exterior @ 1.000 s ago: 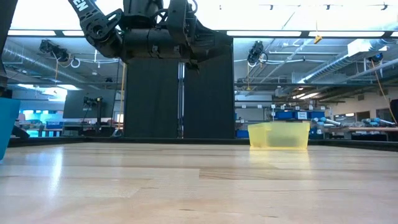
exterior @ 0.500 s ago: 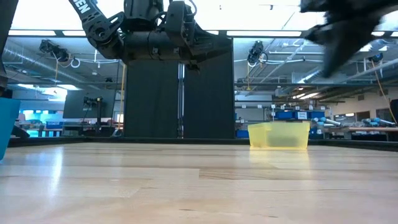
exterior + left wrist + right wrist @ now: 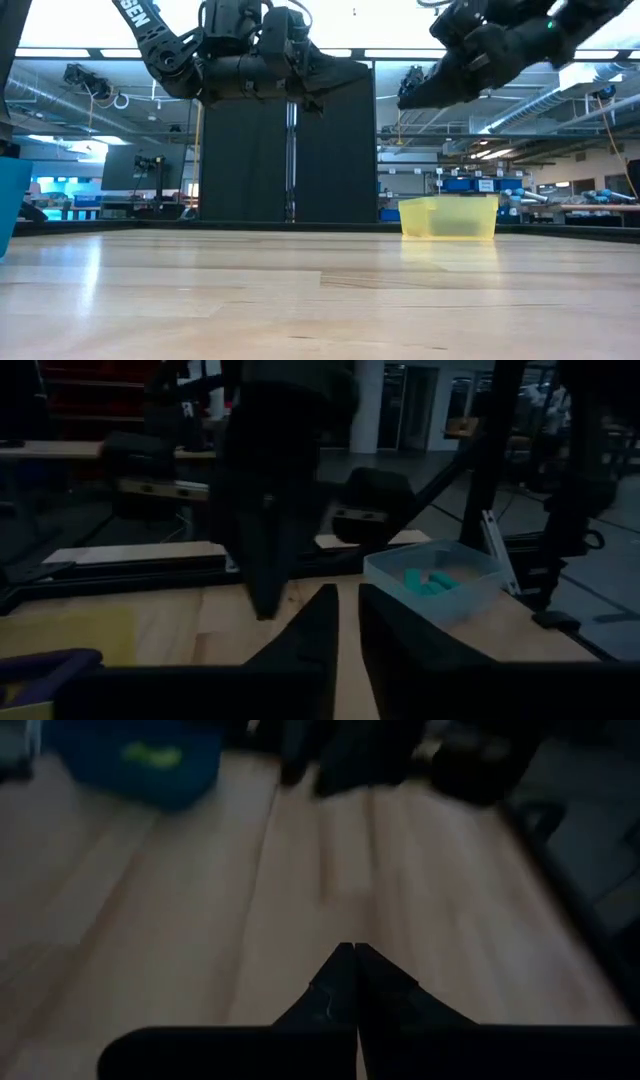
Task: Sort blocks
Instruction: Return to Home Position
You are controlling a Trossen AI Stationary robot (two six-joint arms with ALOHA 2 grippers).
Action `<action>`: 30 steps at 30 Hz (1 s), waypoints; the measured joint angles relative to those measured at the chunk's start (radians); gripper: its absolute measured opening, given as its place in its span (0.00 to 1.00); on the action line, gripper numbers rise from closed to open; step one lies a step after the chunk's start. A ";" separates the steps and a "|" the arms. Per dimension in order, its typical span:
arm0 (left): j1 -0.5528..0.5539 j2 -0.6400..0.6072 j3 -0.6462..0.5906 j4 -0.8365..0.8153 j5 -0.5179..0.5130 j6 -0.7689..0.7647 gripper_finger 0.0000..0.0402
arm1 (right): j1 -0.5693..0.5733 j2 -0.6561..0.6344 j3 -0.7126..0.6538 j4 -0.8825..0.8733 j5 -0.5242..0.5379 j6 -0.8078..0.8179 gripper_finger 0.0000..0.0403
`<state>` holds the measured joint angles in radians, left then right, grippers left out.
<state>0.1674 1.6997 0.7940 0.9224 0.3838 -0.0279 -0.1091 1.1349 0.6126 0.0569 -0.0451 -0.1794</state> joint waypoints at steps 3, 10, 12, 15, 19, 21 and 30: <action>0.014 0.000 -0.002 0.001 0.003 0.020 0.08 | -0.079 0.007 -0.040 0.151 -0.084 -0.019 0.01; 0.067 0.000 -0.063 0.017 0.002 0.021 0.01 | -0.155 -0.014 -0.104 0.298 -0.132 -0.046 0.01; 0.075 0.000 -0.087 0.056 0.003 0.016 0.02 | -0.156 -0.022 -0.136 0.353 -0.132 -0.052 0.01; 0.091 -0.010 -0.129 0.118 0.003 0.000 0.02 | -0.156 -0.034 -0.190 0.426 -0.132 -0.046 0.01; 0.129 -0.037 -0.181 0.127 -0.010 -0.026 0.02 | -0.170 -0.055 -0.268 0.507 -0.117 -0.020 0.01; 0.155 -0.051 -0.208 0.130 -0.014 -0.049 0.02 | -0.177 -0.069 -0.303 0.547 -0.116 -0.002 0.01; 0.214 -0.053 -0.291 0.138 -0.020 -0.063 0.02 | -0.200 -0.155 -0.428 0.669 -0.116 0.069 0.01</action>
<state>0.3814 1.6466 0.5028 1.0602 0.3638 -0.0906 -0.3096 0.9796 0.1849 0.7257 -0.1615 -0.1101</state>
